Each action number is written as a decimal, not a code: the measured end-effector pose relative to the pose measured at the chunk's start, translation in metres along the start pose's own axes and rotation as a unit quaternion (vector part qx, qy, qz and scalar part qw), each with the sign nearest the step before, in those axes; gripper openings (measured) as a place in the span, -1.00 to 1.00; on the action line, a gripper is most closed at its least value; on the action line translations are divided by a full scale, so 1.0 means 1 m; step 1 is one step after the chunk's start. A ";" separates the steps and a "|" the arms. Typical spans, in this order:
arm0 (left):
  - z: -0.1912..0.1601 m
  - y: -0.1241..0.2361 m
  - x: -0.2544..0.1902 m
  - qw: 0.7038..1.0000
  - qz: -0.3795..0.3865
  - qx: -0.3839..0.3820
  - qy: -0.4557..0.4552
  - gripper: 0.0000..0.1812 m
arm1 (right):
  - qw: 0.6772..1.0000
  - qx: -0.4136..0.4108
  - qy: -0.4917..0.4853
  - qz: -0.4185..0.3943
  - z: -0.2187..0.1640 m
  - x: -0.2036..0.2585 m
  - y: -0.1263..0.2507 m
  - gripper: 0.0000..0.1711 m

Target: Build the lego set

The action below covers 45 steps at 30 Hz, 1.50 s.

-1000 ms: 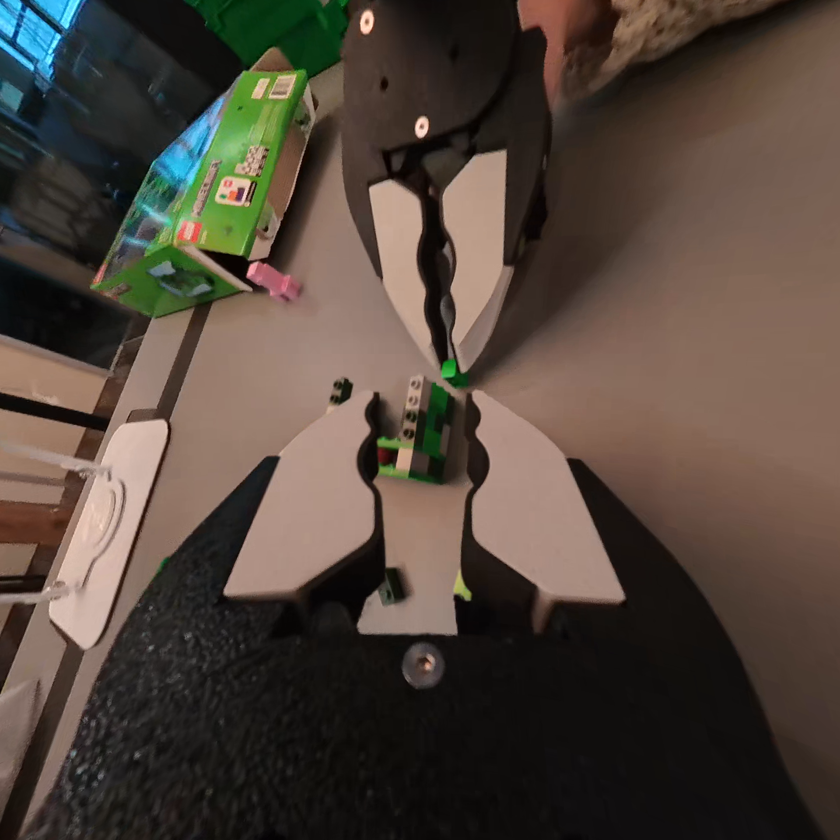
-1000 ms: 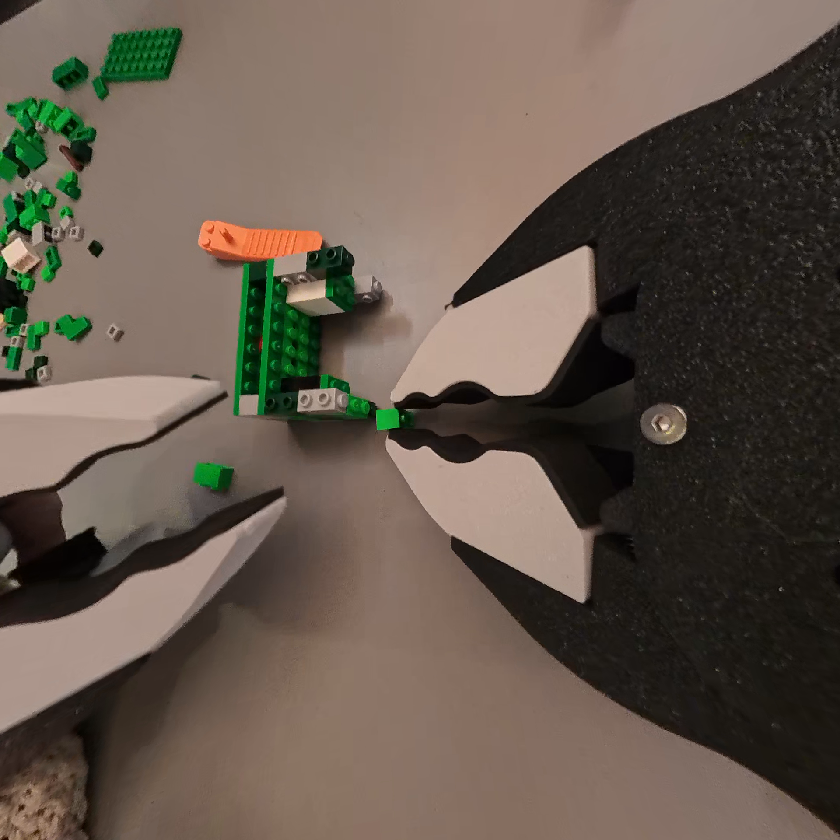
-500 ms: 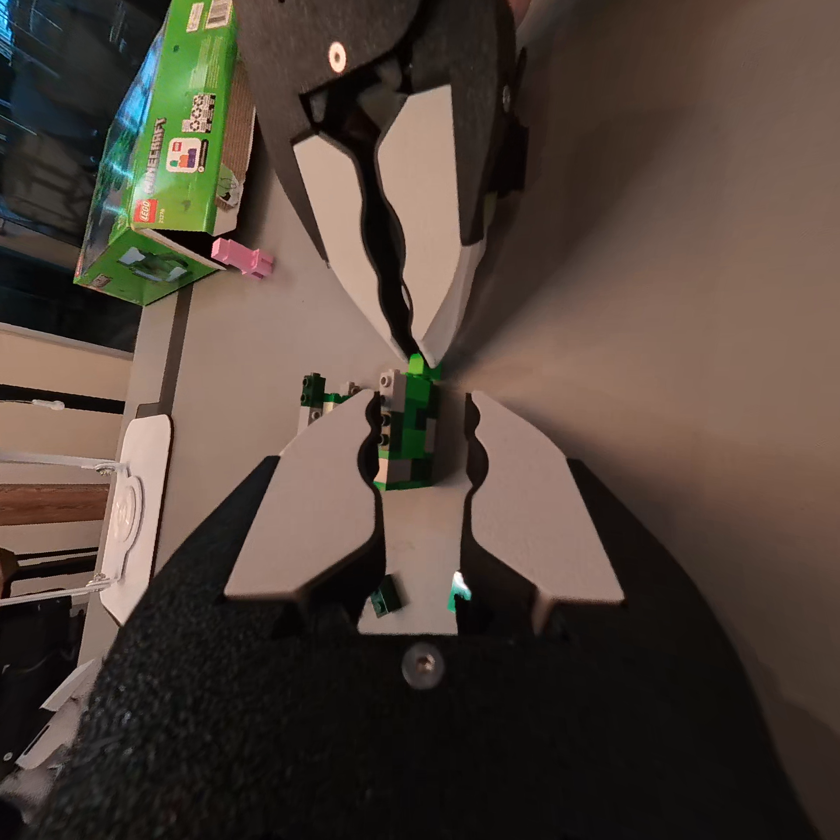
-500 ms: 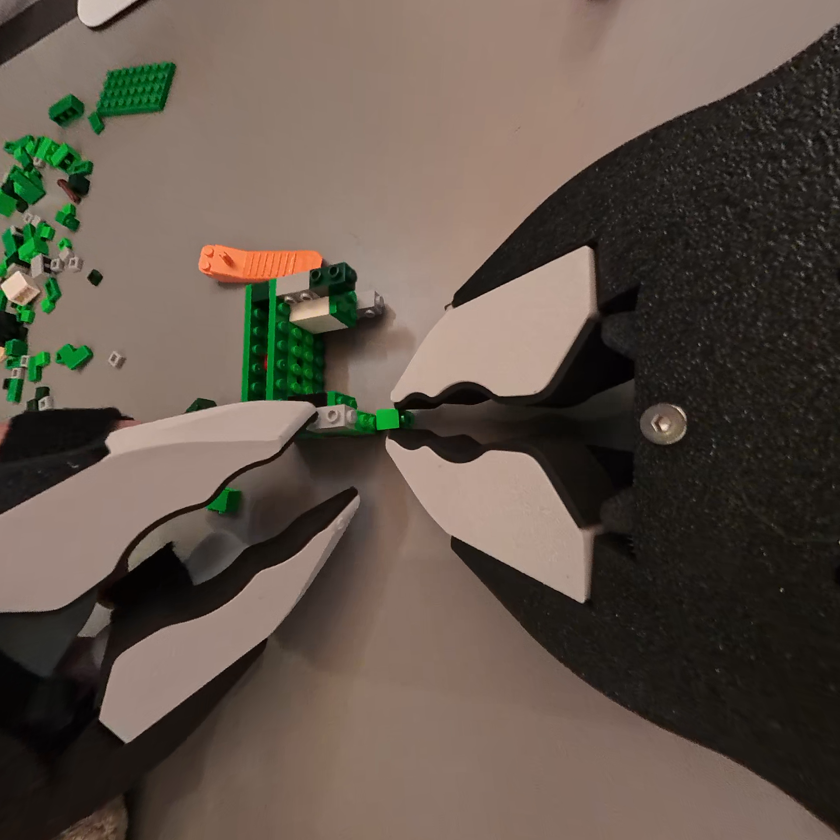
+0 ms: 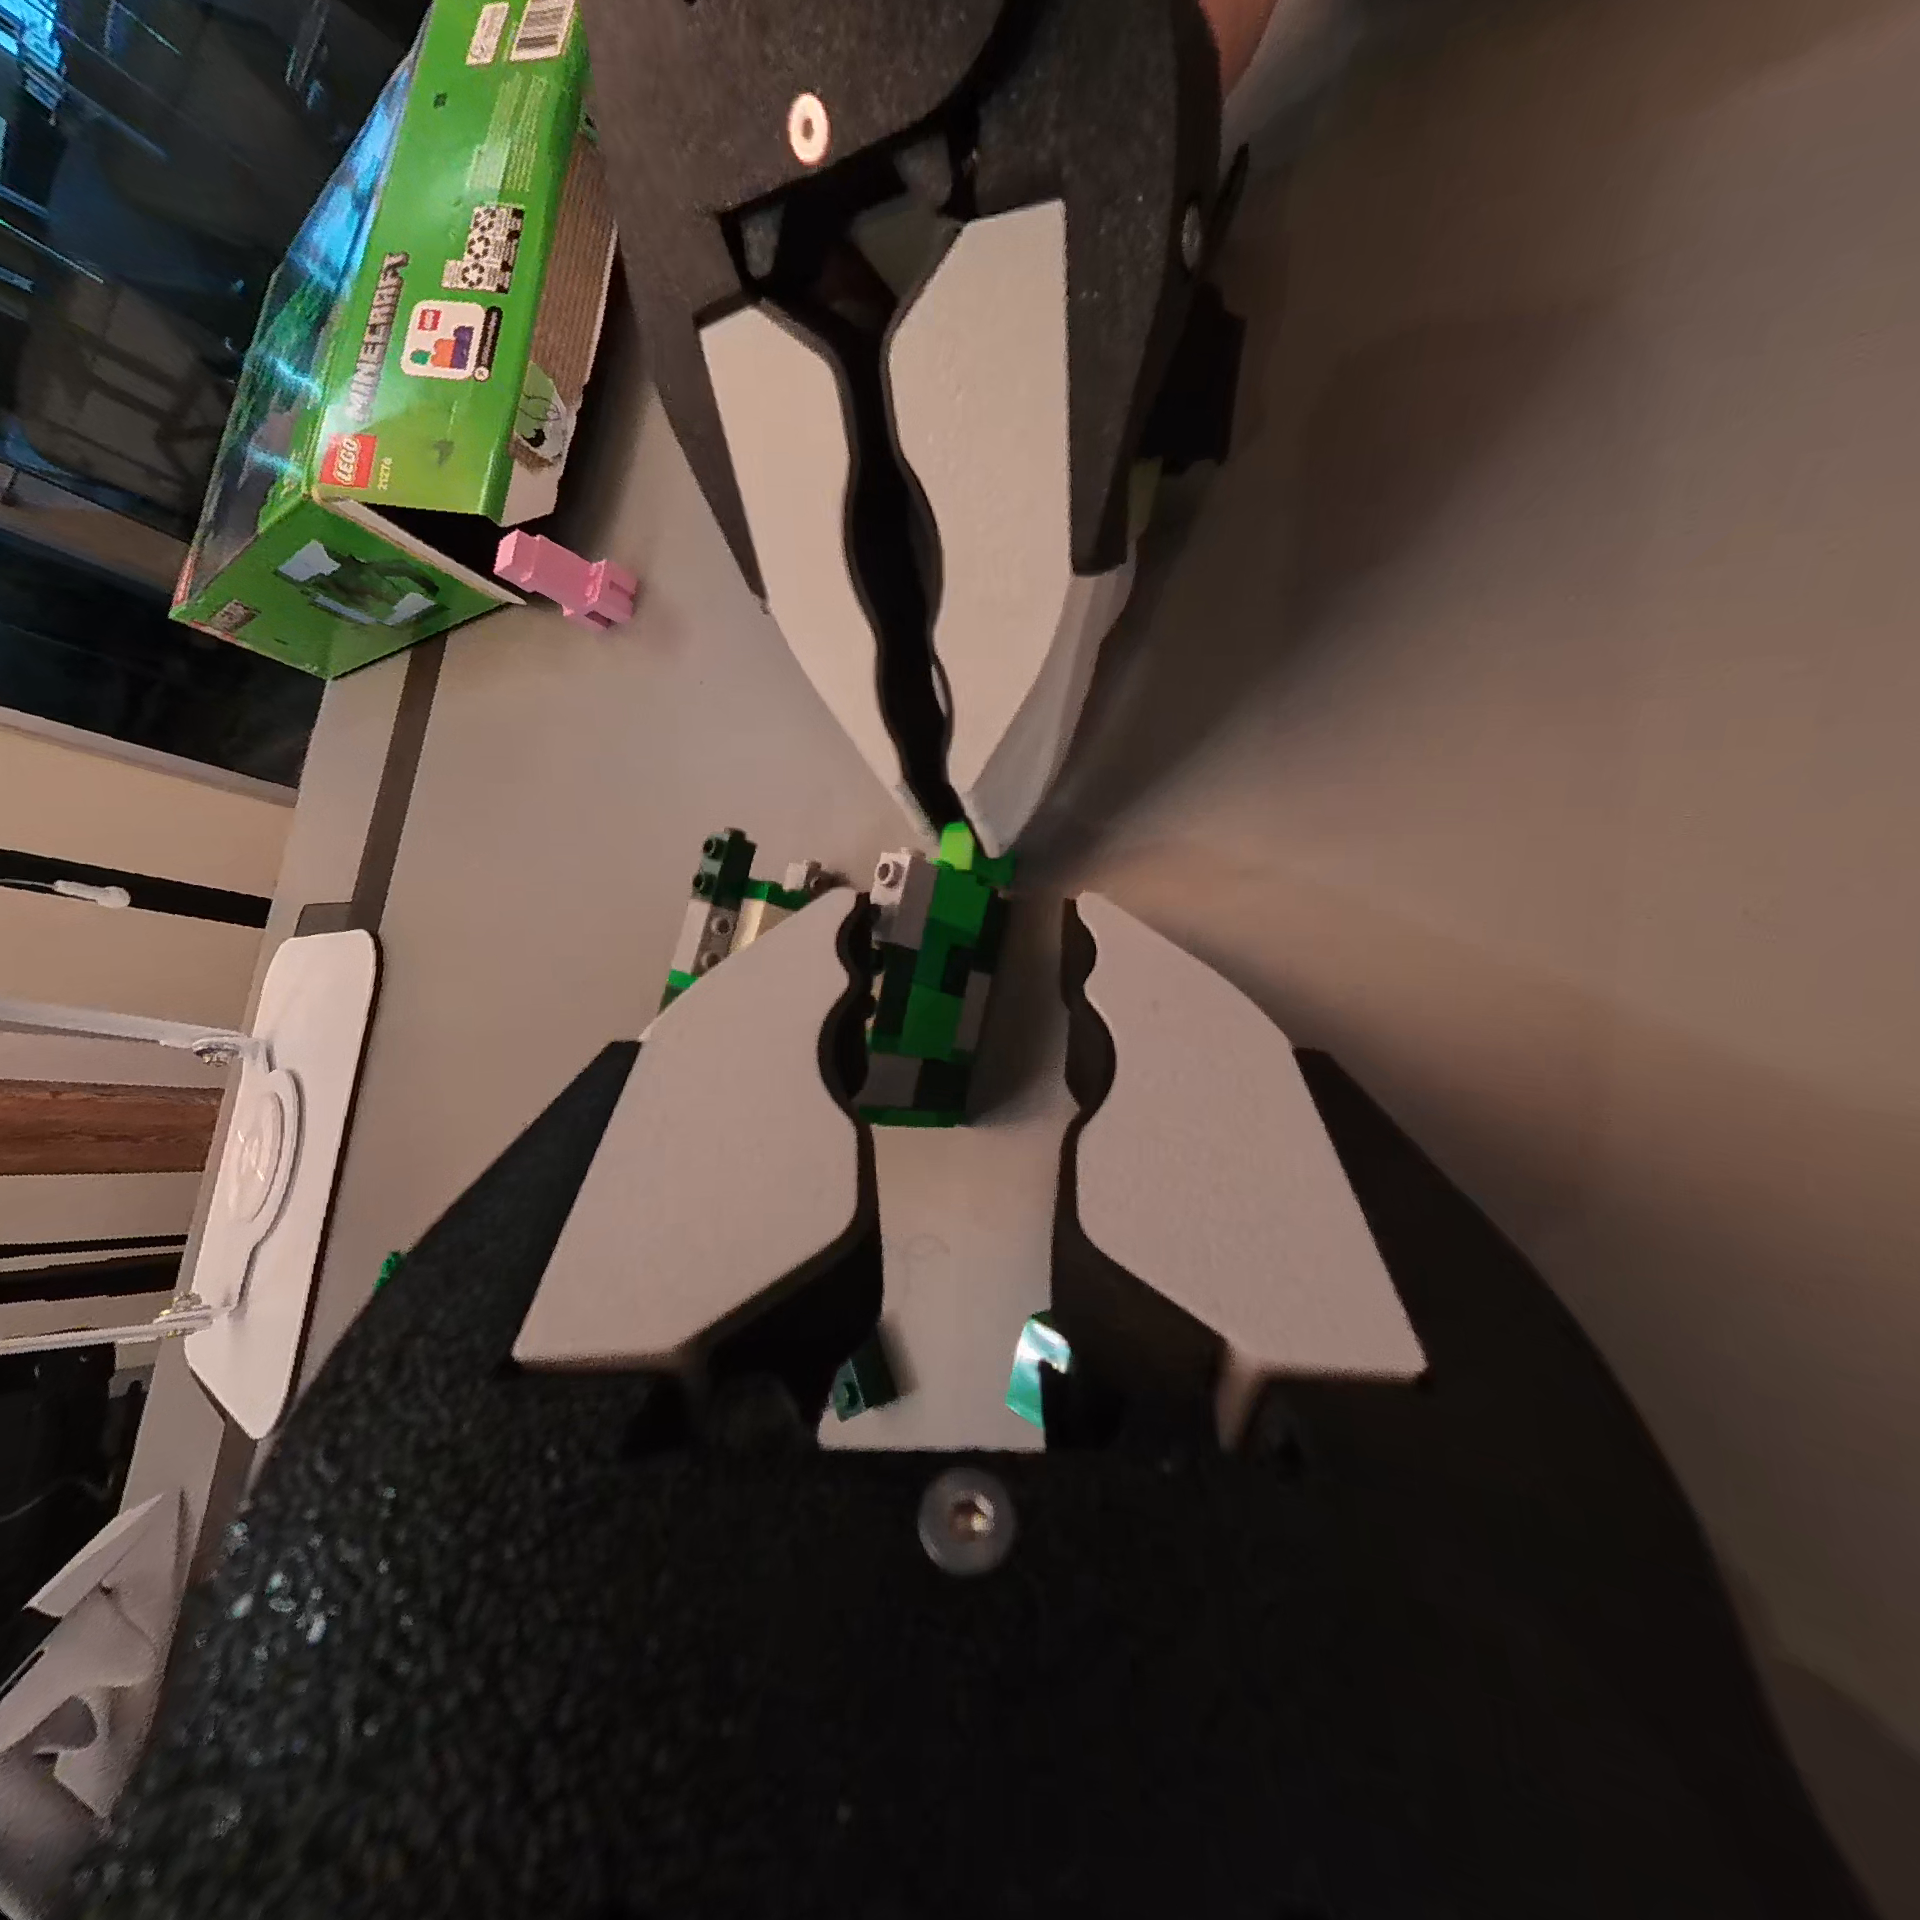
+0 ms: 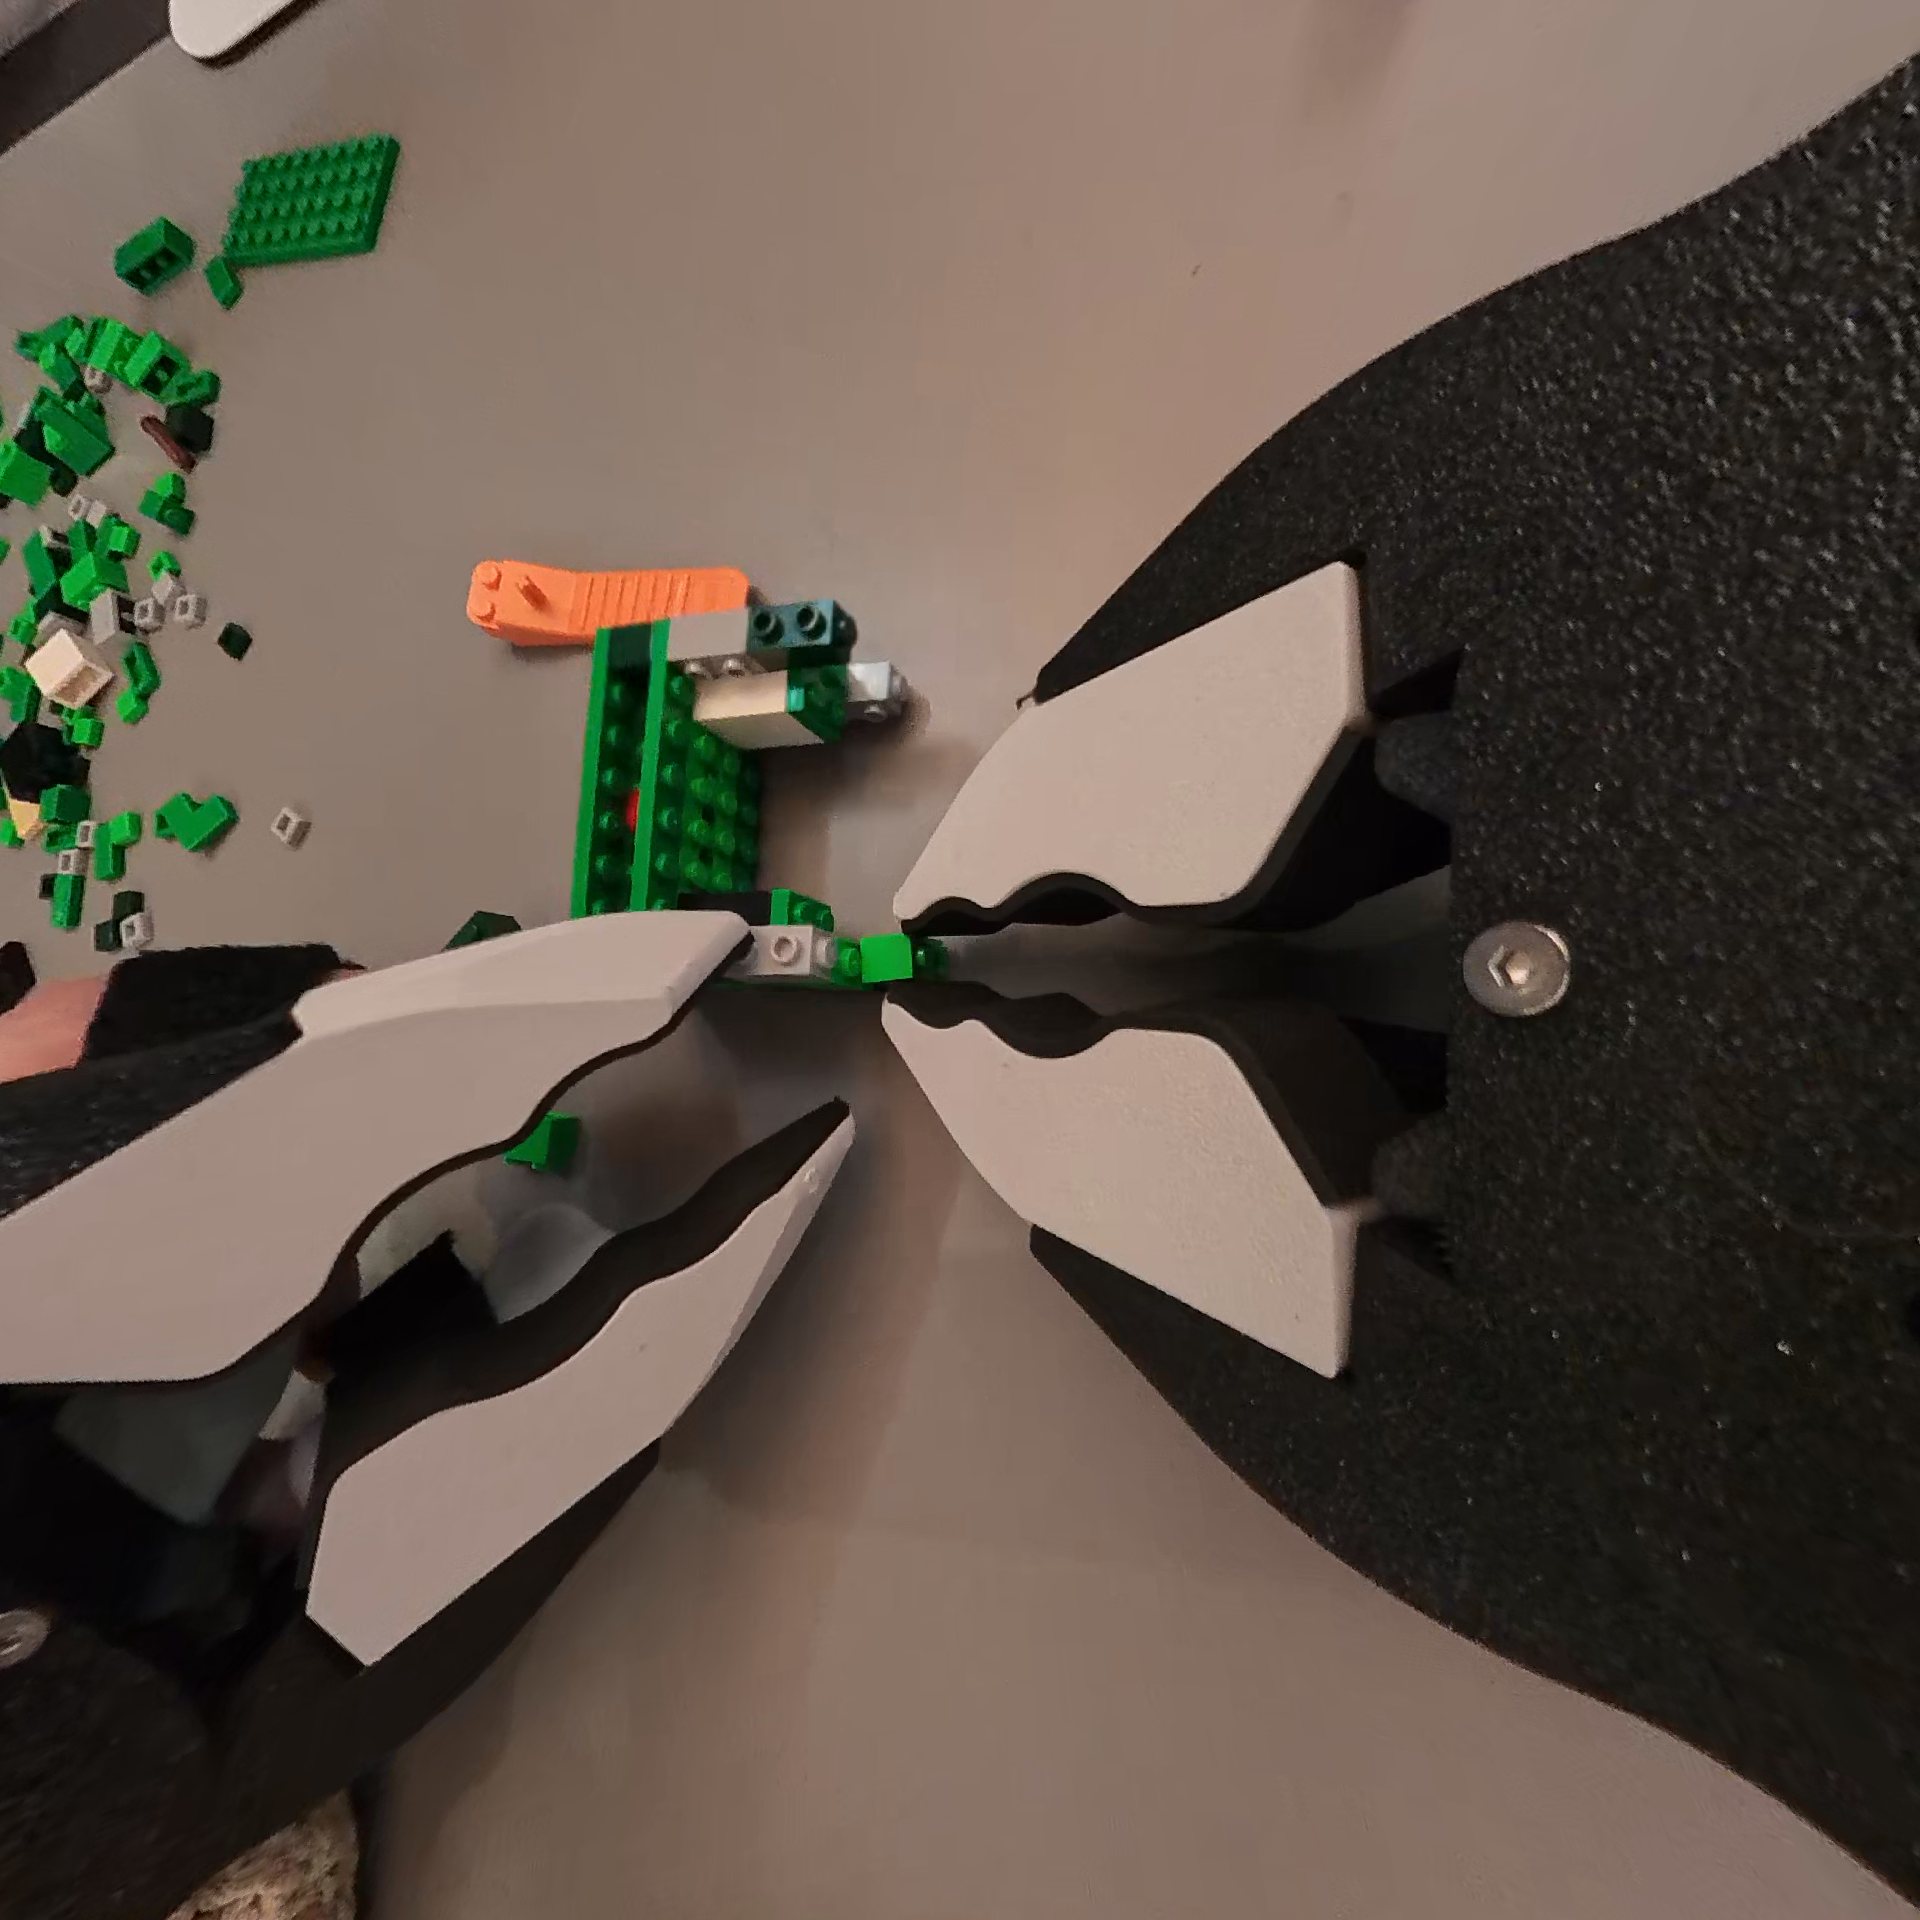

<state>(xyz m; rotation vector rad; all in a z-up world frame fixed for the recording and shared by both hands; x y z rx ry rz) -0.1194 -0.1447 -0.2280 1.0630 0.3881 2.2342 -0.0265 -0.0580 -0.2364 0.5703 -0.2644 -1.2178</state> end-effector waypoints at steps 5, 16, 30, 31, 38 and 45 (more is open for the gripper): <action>-0.001 0.001 -0.002 1.000 -0.008 -0.013 0.023 -0.56 | 1.000 0.005 0.004 -0.006 0.001 0.003 -0.002 -0.91; -0.006 0.021 0.001 0.971 0.170 0.039 0.165 -0.30 | 0.999 0.012 -0.010 -0.036 0.001 0.006 -0.003 -0.91; -0.025 0.021 0.020 0.979 -0.002 0.020 0.202 0.09 | 1.000 0.005 -0.012 -0.014 -0.001 0.008 0.002 -0.91; -0.026 0.018 0.025 0.981 -0.029 0.005 0.190 0.15 | 1.000 0.002 -0.009 -0.005 -0.001 0.009 0.003 -0.91; -0.031 -0.010 0.049 0.981 -0.160 -0.030 0.107 0.26 | 1.000 -0.018 -0.010 0.005 -0.003 0.005 0.010 -0.91; -0.036 -0.030 0.051 0.965 -0.240 -0.039 0.101 0.11 | 1.000 -0.019 0.011 0.021 -0.003 0.010 0.010 -0.91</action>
Point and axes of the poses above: each gripper's, where its closed fingertips meet, y back along the fingers, z out of its top, x = y × z across the jaws, the point moved 8 cm from there along y, back along the fingers, and after that the axes turned 5 degrees about -x, right-handed, at the moved point
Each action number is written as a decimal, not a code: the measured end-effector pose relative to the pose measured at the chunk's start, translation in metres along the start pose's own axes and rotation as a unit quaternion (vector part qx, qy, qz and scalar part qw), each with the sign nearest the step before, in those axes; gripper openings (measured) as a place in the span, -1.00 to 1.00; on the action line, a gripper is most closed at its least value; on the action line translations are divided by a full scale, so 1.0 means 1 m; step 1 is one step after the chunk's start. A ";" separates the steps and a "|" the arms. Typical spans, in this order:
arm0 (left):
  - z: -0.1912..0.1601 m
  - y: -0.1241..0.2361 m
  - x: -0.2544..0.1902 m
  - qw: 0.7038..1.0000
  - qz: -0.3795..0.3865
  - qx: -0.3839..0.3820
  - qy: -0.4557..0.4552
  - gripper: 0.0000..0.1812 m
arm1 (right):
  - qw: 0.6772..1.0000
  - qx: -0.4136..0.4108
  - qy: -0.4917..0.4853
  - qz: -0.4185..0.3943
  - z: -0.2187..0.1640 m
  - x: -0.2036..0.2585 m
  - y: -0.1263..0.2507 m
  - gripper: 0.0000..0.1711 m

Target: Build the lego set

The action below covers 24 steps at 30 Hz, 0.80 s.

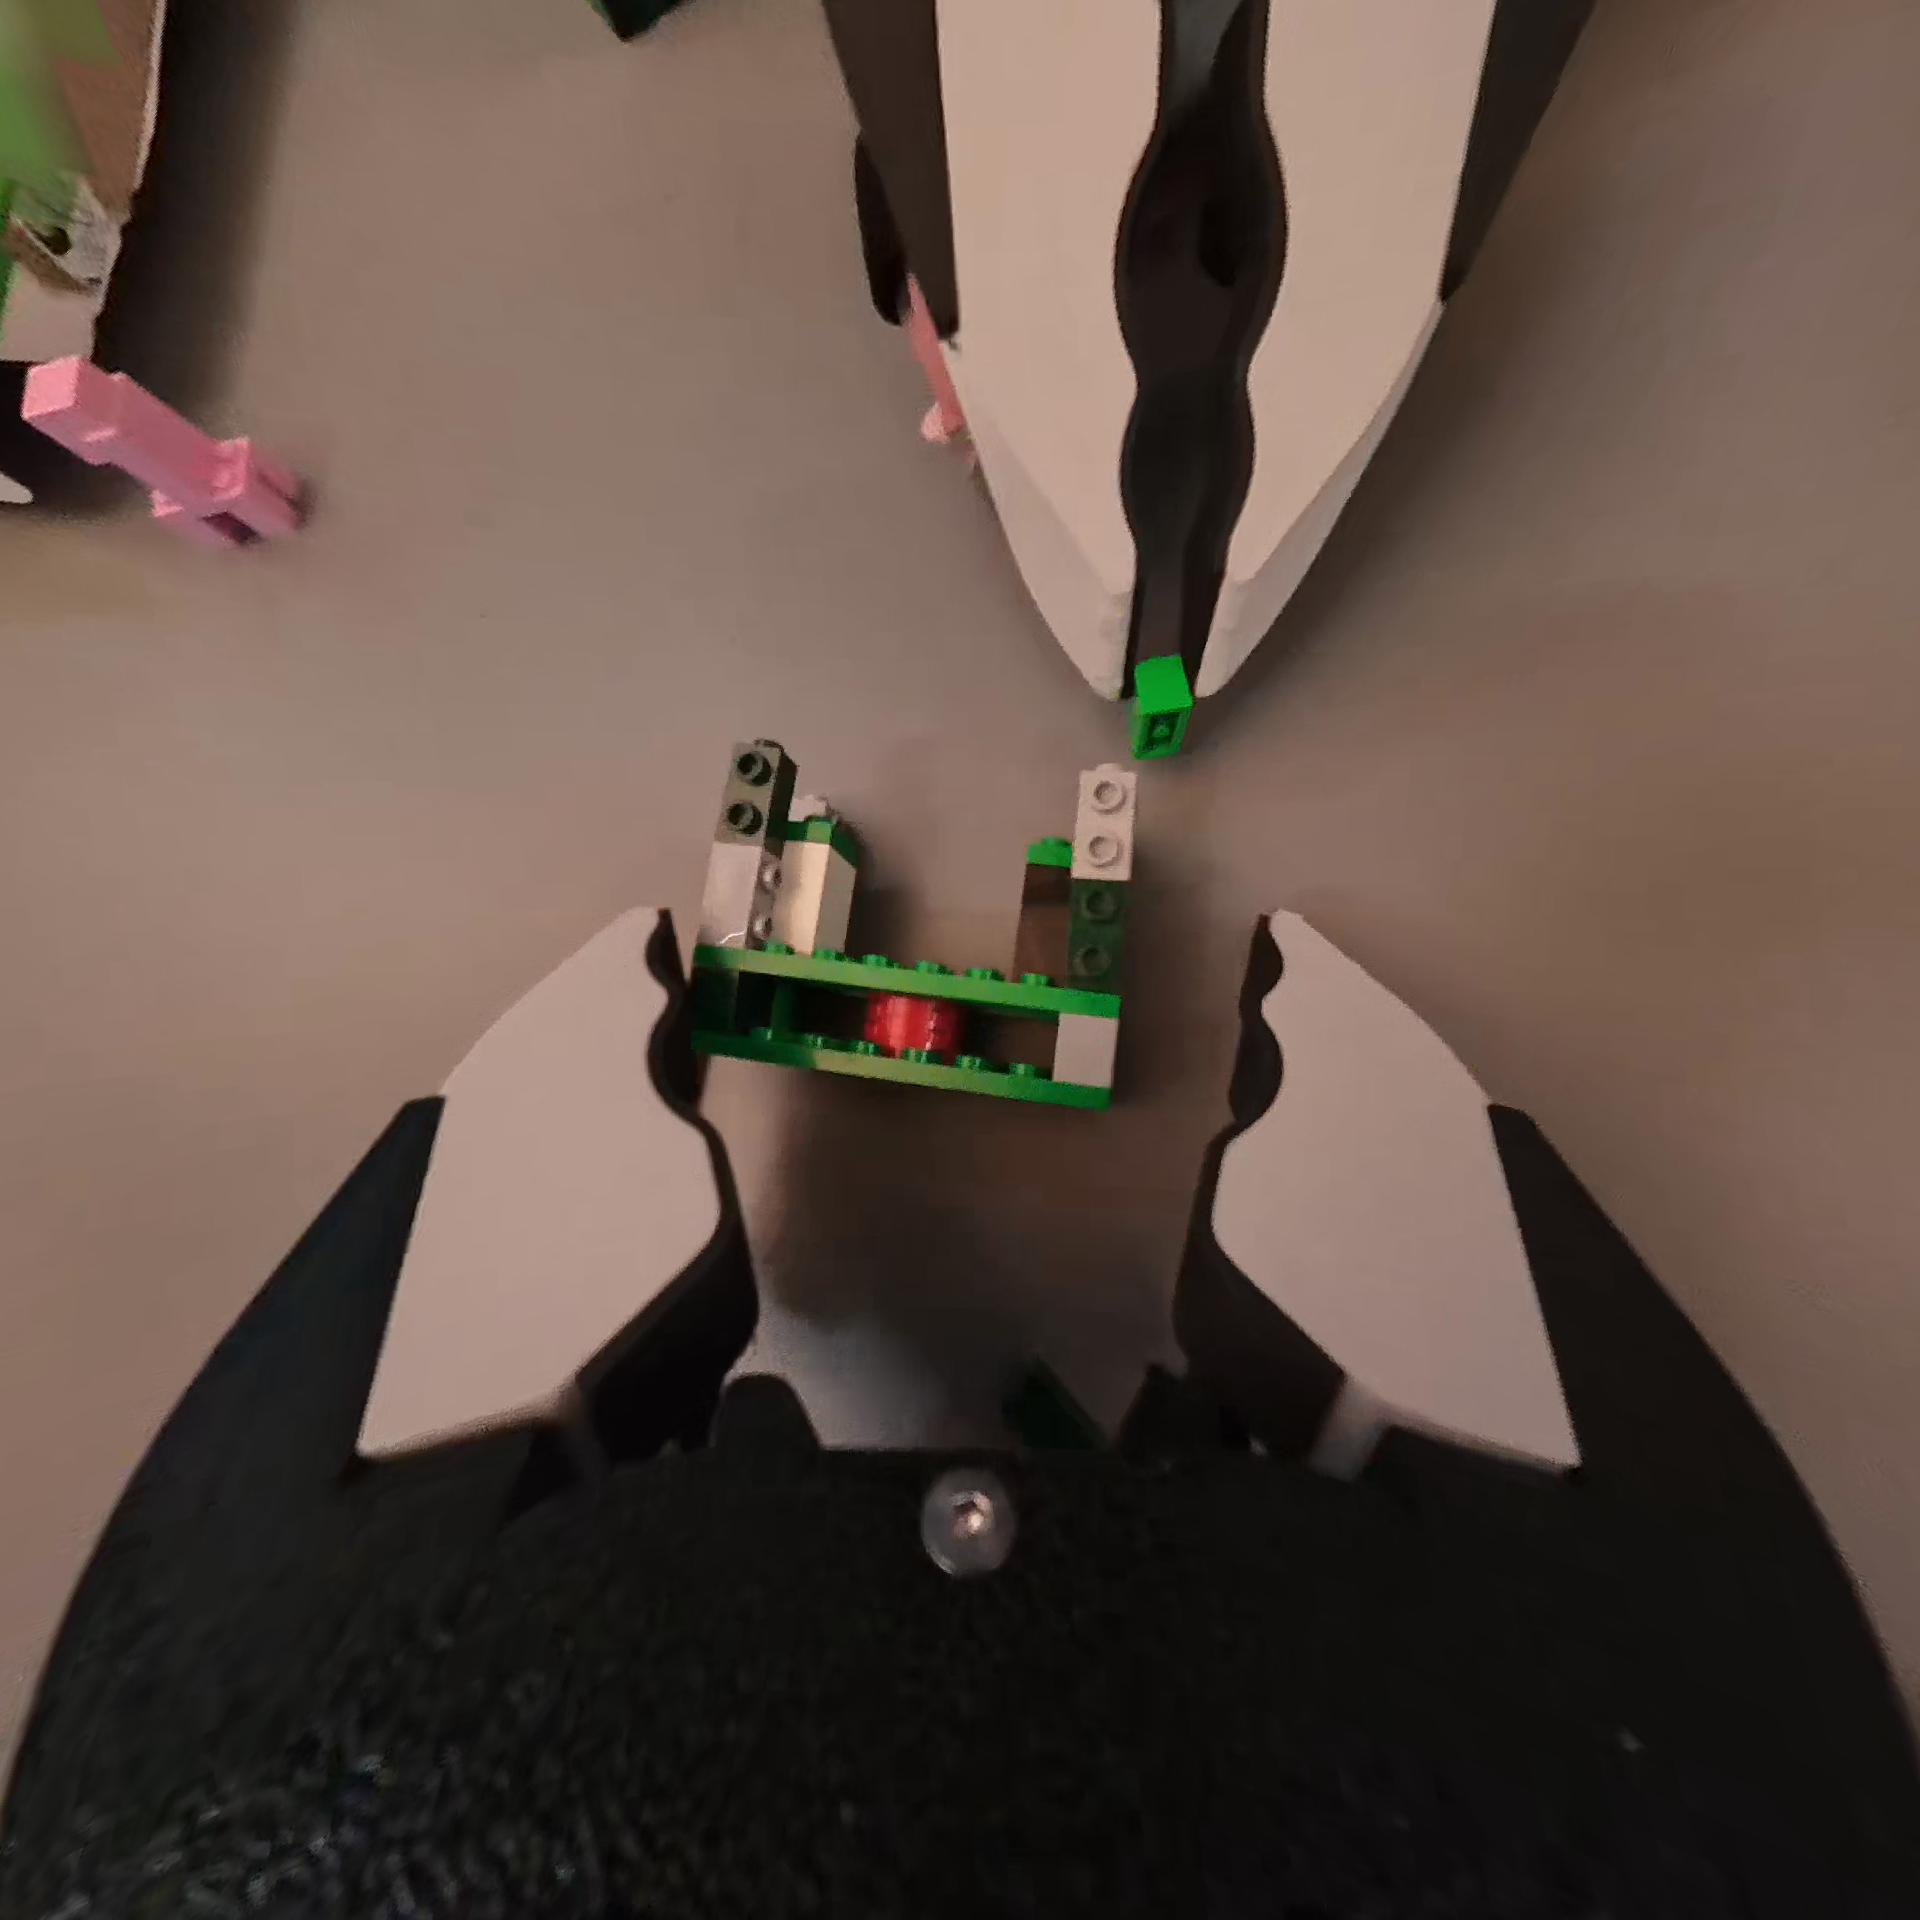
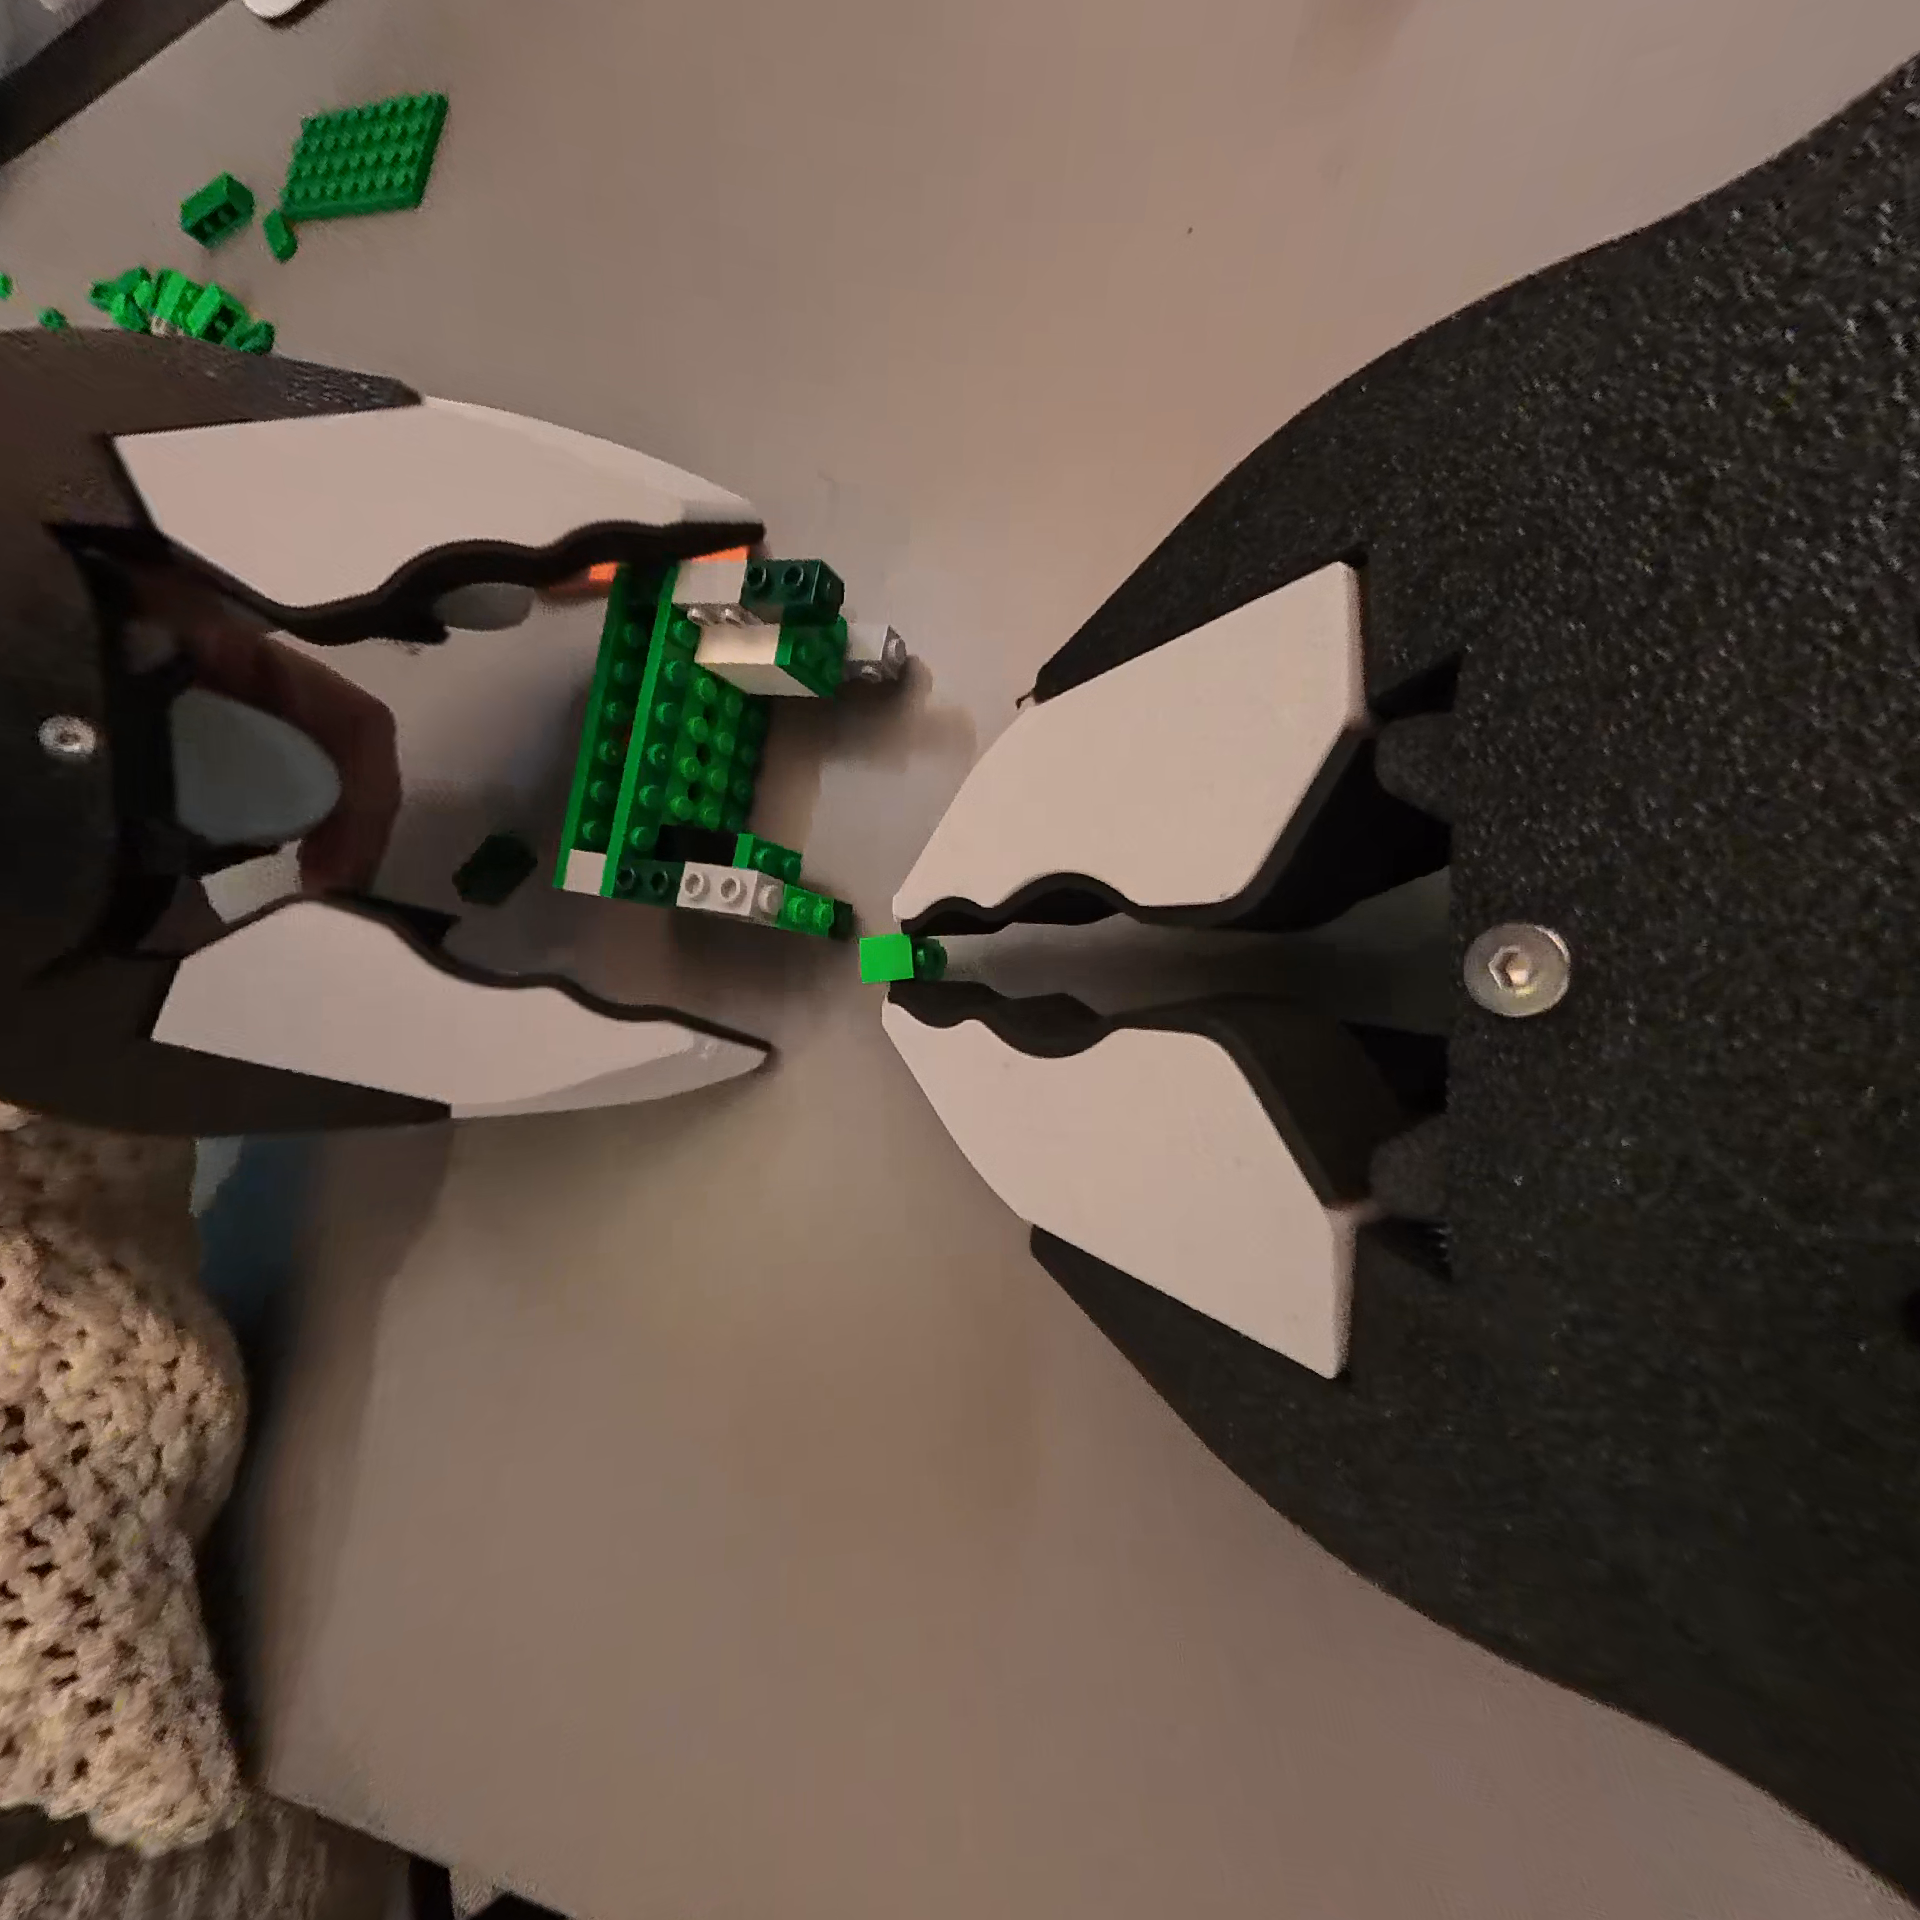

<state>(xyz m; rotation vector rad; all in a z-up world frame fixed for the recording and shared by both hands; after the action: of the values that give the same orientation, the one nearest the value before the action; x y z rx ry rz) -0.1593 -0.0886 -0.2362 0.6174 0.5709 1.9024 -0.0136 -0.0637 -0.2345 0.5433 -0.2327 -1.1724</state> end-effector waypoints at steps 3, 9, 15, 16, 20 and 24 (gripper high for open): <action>-0.001 0.000 0.002 1.000 -0.004 -0.002 0.006 -0.03 | 1.000 -0.006 -0.005 0.003 0.000 -0.001 0.001 -0.91; 0.002 -0.001 0.005 0.997 0.042 0.012 0.058 -0.13 | 0.999 -0.051 -0.018 -0.005 0.003 -0.005 0.010 -0.91; 0.010 0.001 0.025 0.976 -0.023 0.034 0.212 -0.13 | 0.987 -0.088 -0.133 0.023 0.000 -0.028 0.019 -0.91; 0.011 0.001 0.031 0.971 -0.042 0.049 0.230 -0.13 | 0.984 -0.085 -0.152 0.030 -0.002 -0.032 0.019 -0.91; 0.018 -0.007 0.051 0.952 -0.129 0.085 0.263 -0.13 | 0.969 -0.087 -0.225 0.050 -0.006 -0.046 0.019 -0.91; 0.021 -0.014 0.061 0.944 -0.182 0.104 0.253 -0.13 | 0.961 -0.072 -0.260 0.065 -0.010 -0.050 0.015 -0.91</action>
<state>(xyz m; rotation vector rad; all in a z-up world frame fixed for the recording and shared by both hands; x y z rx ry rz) -0.1576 -0.0247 -0.2191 0.1228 1.1435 1.6502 -0.0160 -0.0106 -0.2294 0.0792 -0.6183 -1.1764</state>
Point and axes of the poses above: each gripper's, where its closed fingertips meet, y back along the fingers, z out of its top, x = y × z across the jaws, the point moved 8 cm from there along y, back along the fingers, and after that the axes turned 5 degrees about -x, right-handed, at the moved point
